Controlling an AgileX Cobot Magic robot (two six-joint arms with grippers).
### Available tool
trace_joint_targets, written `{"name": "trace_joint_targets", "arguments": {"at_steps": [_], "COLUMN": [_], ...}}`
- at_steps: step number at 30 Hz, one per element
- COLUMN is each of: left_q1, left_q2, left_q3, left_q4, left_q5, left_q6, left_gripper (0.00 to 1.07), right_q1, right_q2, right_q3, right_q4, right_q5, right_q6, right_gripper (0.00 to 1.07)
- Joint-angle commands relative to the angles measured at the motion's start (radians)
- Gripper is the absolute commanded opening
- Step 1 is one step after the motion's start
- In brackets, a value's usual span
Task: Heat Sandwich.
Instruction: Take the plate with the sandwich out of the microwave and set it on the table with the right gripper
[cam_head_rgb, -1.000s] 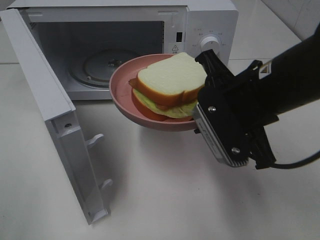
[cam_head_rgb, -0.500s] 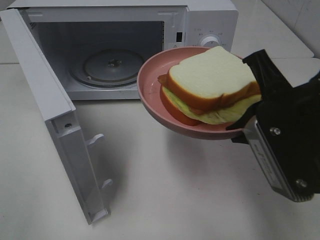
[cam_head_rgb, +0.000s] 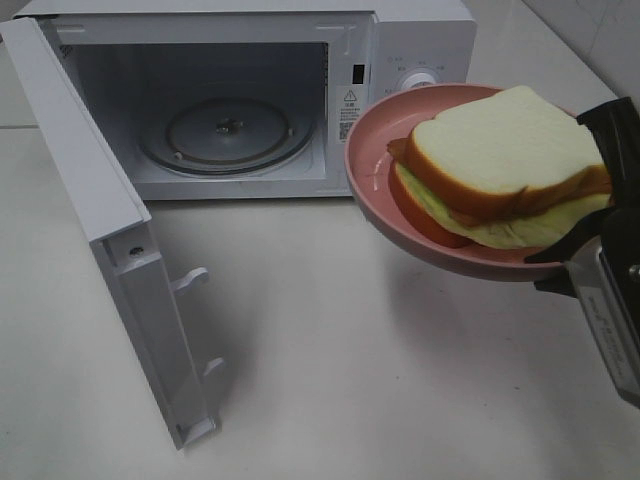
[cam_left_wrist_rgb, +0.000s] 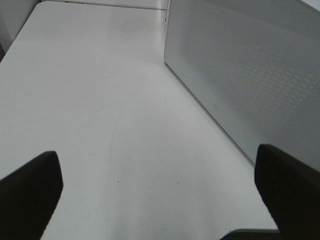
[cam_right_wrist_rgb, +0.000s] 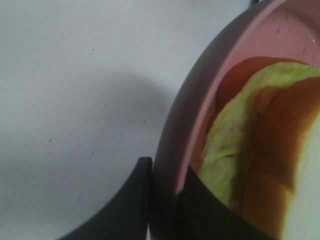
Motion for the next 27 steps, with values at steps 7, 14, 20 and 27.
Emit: {"name": "trace_joint_targets", "arguments": {"at_steps": [7, 14, 20, 27], "left_q1": [0.002, 0.002, 0.002, 0.002], "left_q2": [-0.005, -0.005, -0.005, -0.005], "left_q3": [0.002, 0.002, 0.002, 0.002], "left_q4": [-0.008, -0.008, -0.008, -0.008], "left_q5": [-0.013, -0.013, -0.013, -0.013], "left_q6": [0.000, 0.000, 0.000, 0.000], "left_gripper": [0.99, 0.99, 0.99, 0.99], "right_q1": [-0.002, -0.002, -0.002, -0.002], "right_q2": [-0.017, -0.017, -0.017, -0.017], "right_q3": [0.000, 0.000, 0.000, 0.000], "right_q4": [-0.266, -0.364, -0.401, -0.479], "right_q5": [0.013, 0.108, 0.154, 0.228], "right_q6": [0.372, 0.564, 0.722, 0.923], "right_gripper": [0.01, 0.01, 0.01, 0.01]}}
